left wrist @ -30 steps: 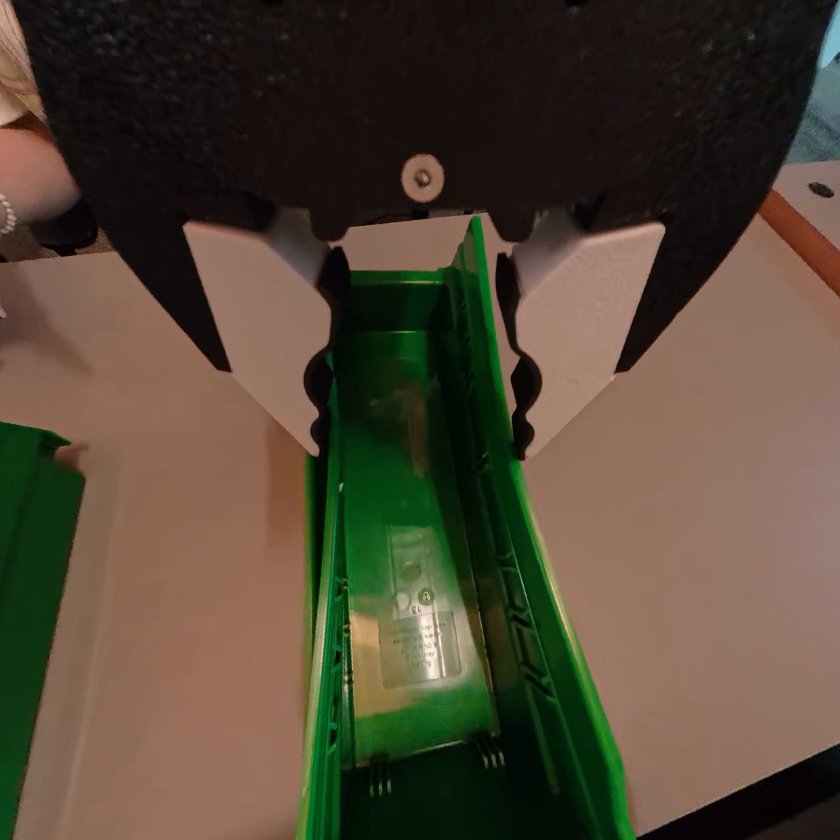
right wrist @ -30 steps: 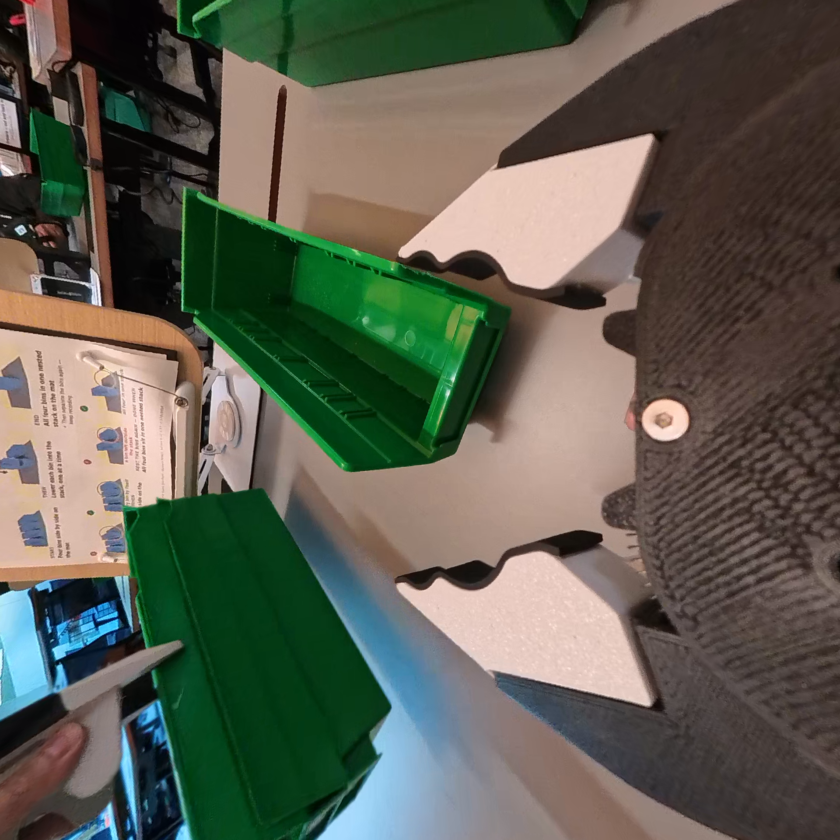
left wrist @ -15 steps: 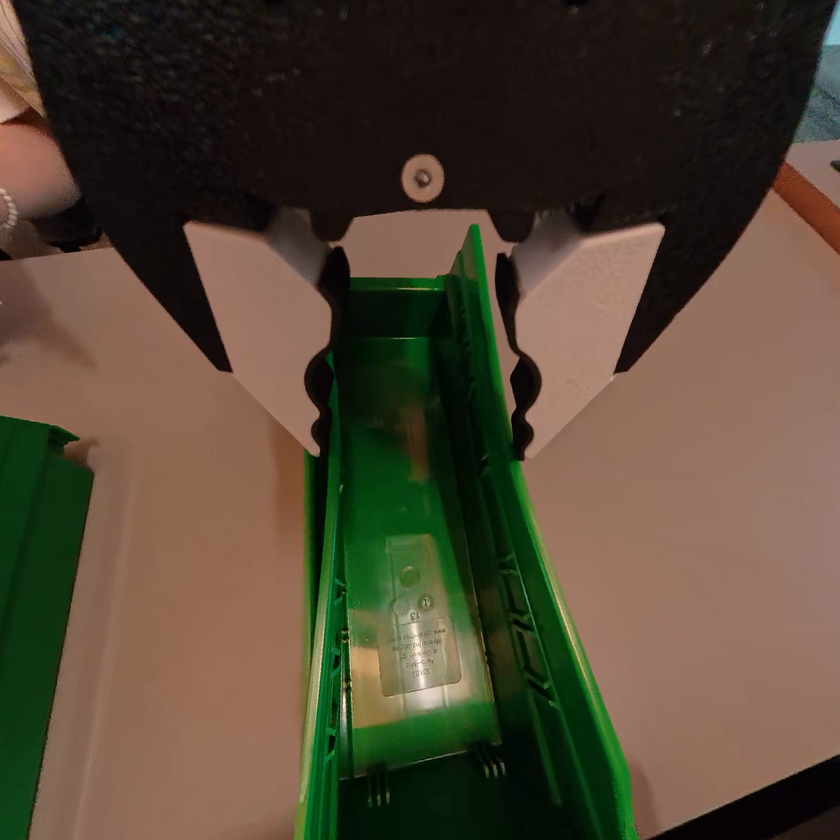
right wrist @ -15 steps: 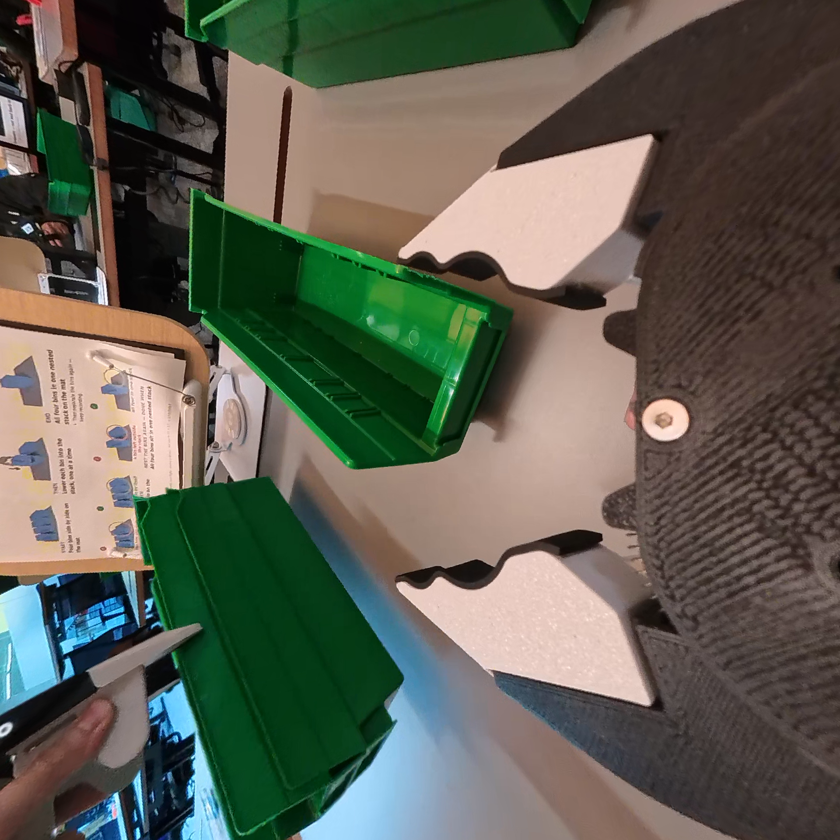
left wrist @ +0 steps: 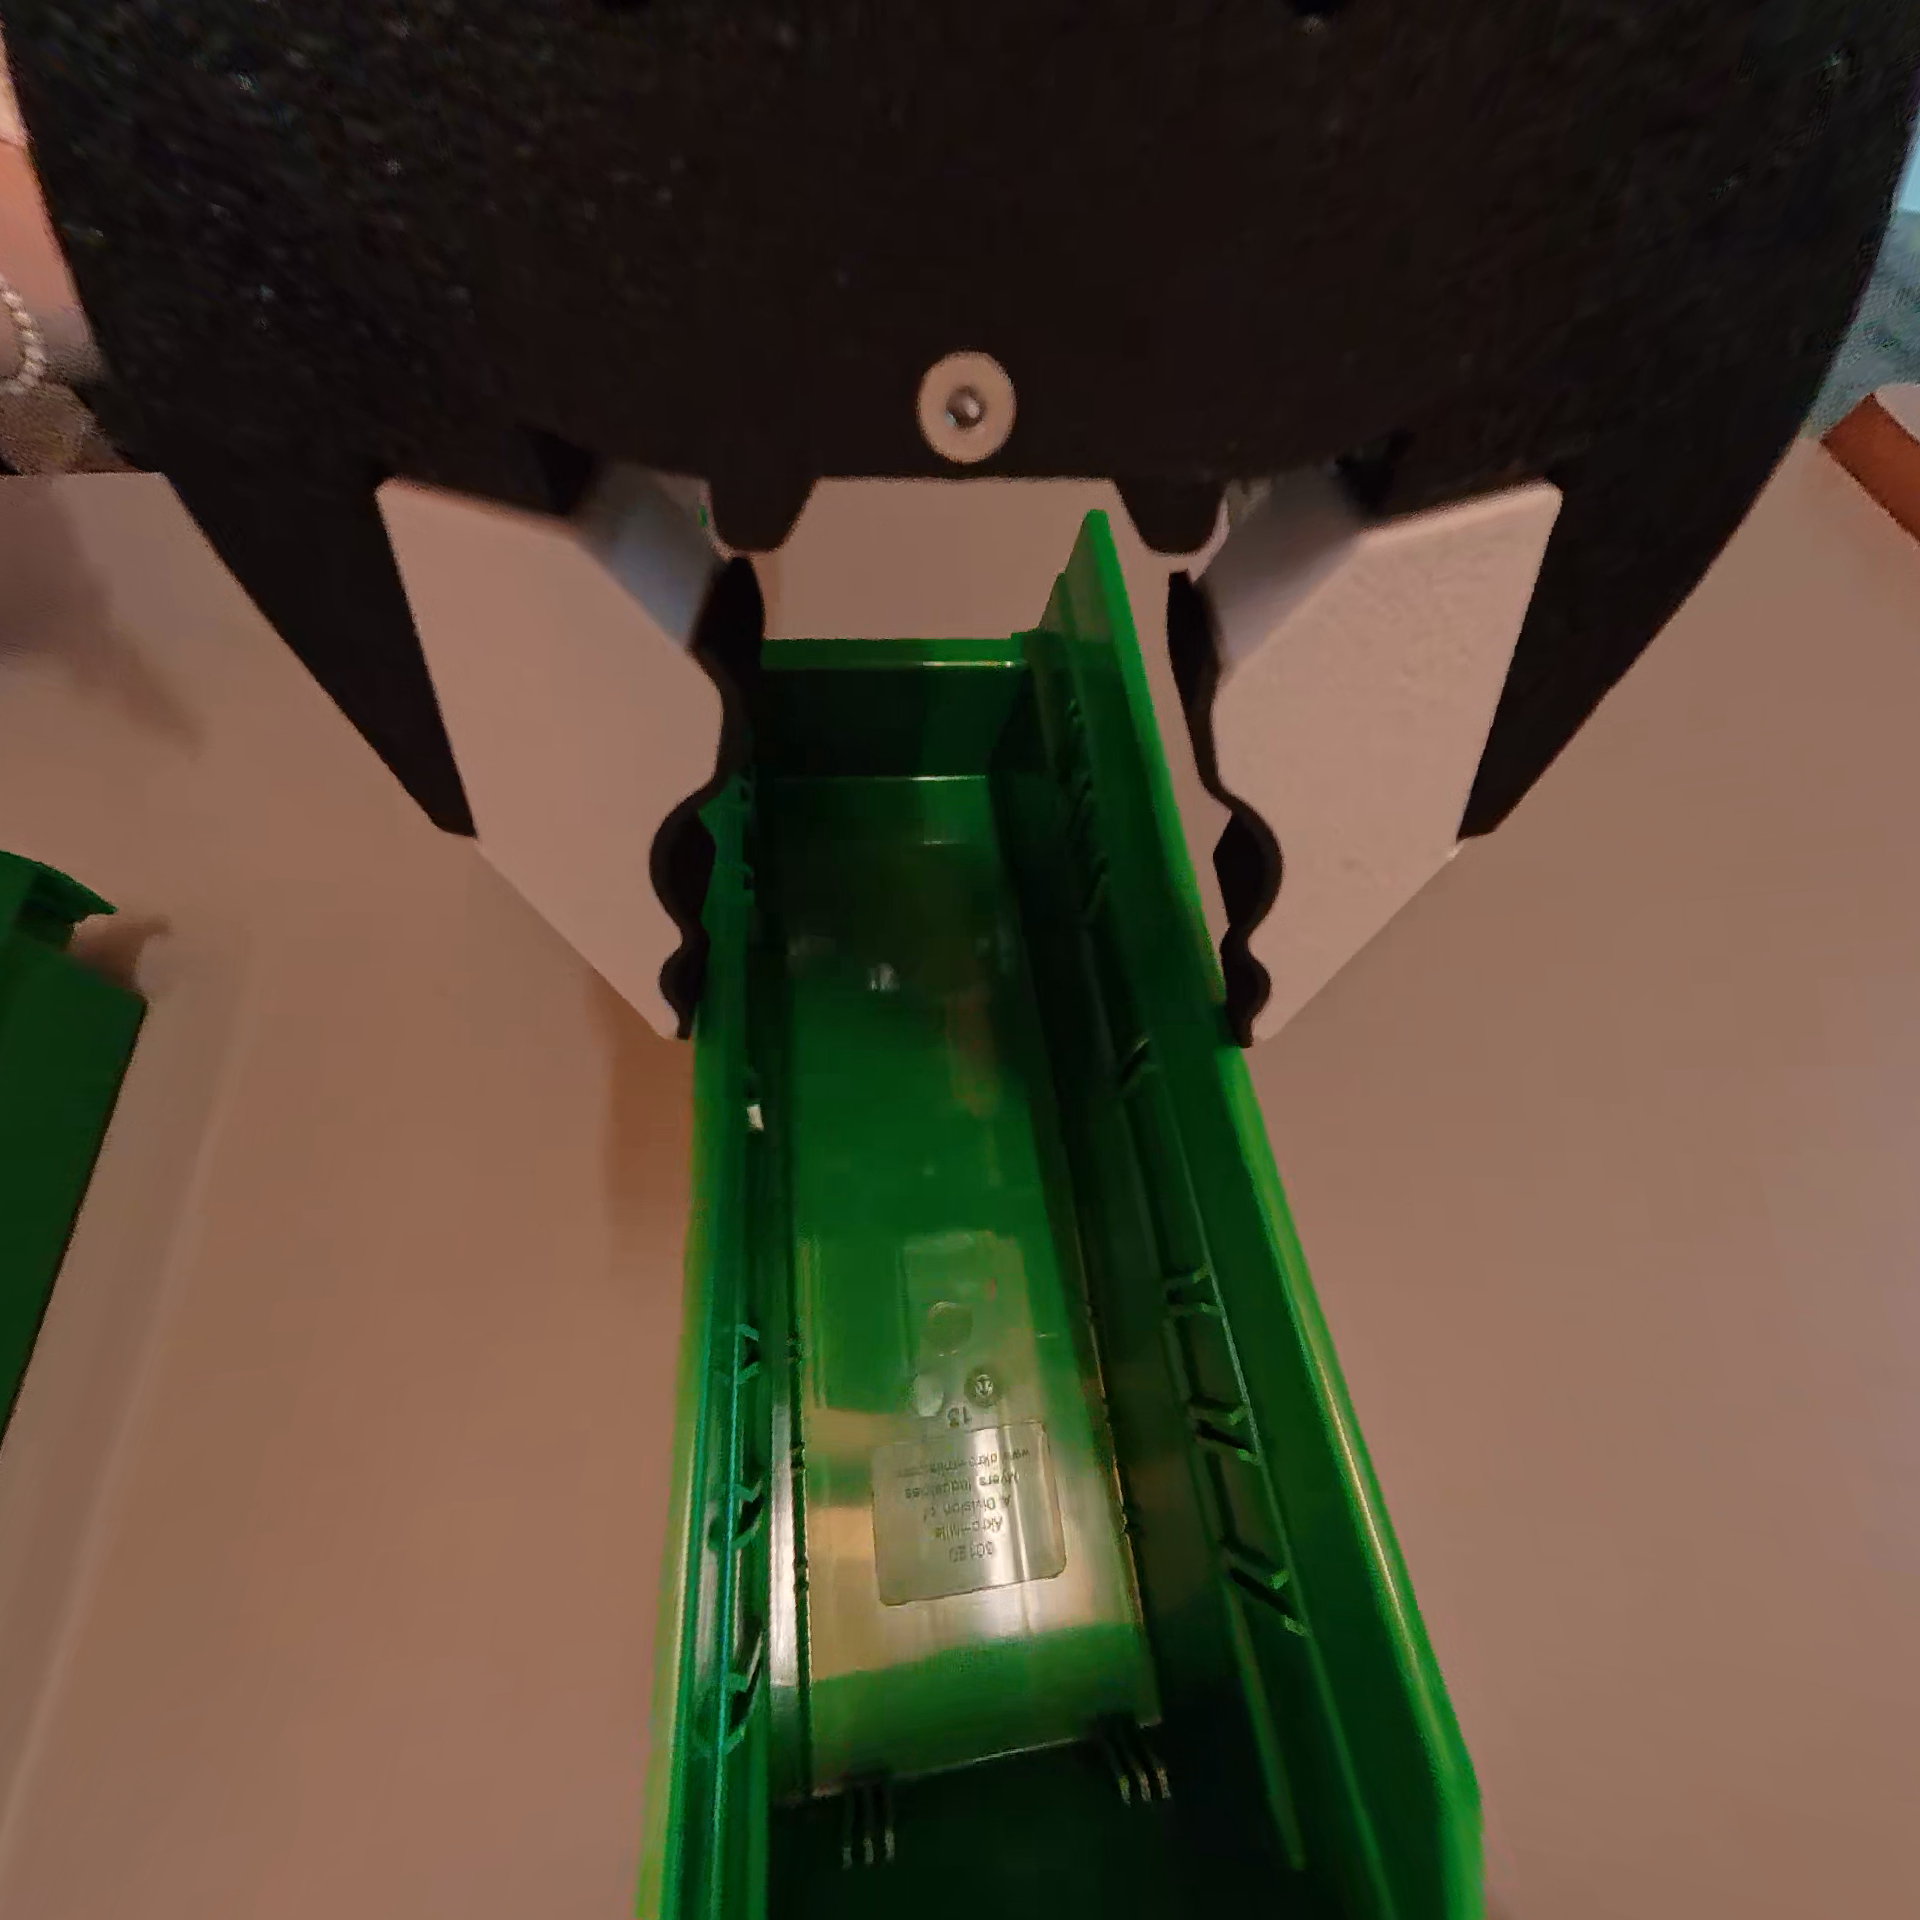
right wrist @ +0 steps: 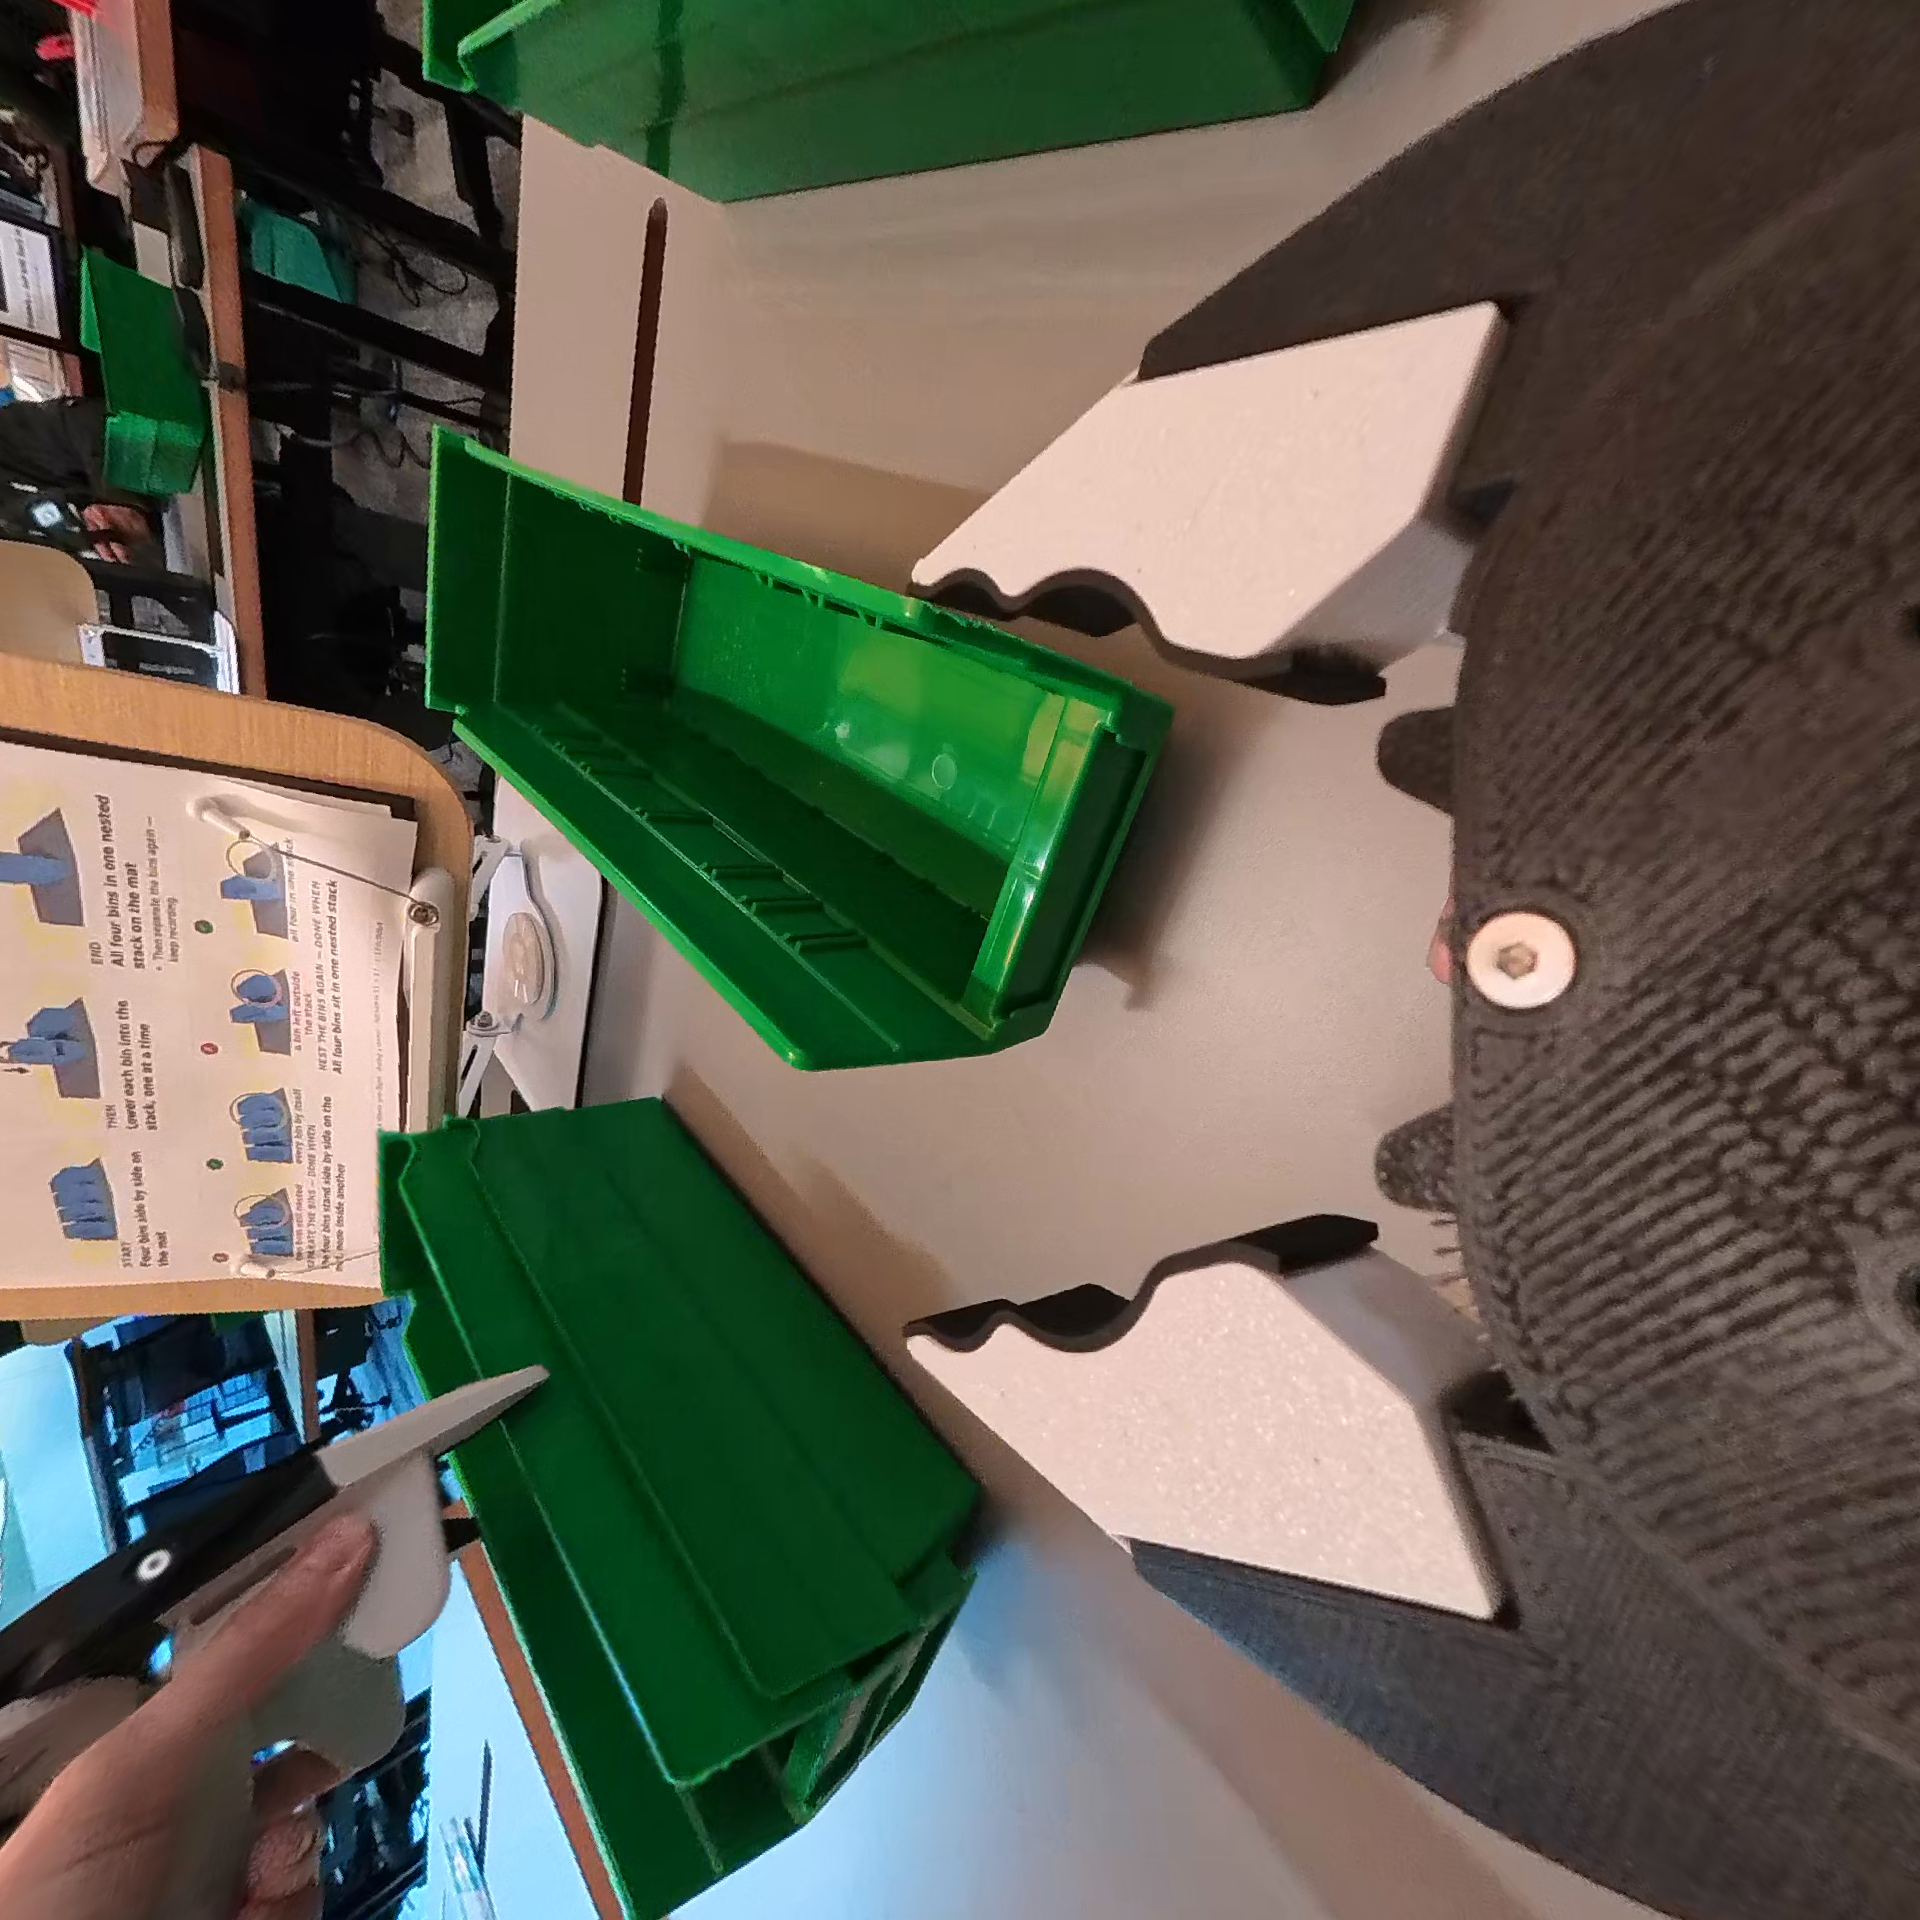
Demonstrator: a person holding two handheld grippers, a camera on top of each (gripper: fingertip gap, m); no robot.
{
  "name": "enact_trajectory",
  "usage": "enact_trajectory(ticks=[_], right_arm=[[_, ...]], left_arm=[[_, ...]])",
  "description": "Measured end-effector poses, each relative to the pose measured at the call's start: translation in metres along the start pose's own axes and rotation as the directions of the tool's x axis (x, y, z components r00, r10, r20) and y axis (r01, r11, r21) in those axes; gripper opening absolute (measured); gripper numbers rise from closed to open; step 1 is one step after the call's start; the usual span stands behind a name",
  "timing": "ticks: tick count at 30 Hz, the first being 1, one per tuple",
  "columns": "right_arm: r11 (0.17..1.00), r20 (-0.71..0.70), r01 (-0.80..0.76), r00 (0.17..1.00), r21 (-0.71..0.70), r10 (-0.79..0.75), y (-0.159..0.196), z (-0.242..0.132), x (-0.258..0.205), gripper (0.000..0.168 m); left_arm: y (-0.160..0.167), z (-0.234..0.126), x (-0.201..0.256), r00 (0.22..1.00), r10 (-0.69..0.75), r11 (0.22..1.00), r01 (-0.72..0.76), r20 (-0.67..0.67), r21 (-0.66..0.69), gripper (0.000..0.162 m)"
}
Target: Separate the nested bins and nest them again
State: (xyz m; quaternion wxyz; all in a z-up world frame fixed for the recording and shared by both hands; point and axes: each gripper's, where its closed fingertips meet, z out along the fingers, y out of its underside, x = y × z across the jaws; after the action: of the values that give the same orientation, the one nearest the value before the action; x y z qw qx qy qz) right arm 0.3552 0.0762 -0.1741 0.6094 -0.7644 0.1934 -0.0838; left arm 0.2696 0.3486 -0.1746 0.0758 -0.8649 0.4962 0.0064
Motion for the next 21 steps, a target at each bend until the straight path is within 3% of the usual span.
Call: enact_trajectory(ticks=[8, 15, 21], right_arm=[[1.000, 0.004, -0.006, 1.000, 0.002, 0.006, -0.0005, -0.0005, 0.0000, 0.129], [1.000, 0.004, -0.005, 1.000, 0.002, 0.005, -0.0001, -0.0002, 0.0000, 0.129], [1.000, 0.001, -0.003, 1.000, -0.003, 0.003, 0.0010, 0.0011, -0.0002, 0.129]], left_arm=[[-0.0004, -0.0002, -0.0043, 0.996, 0.028, 1.000, -0.028, 0.089, -0.004, 0.116], [0.0017, 0.0036, -0.0070, 0.999, -0.004, 1.000, 0.005, 0.045, -0.010, 0.126], [0.0030, 0.0060, 0.0020, 1.000, 0.003, 1.000, -0.003, 0.004, -0.008, 0.112]])
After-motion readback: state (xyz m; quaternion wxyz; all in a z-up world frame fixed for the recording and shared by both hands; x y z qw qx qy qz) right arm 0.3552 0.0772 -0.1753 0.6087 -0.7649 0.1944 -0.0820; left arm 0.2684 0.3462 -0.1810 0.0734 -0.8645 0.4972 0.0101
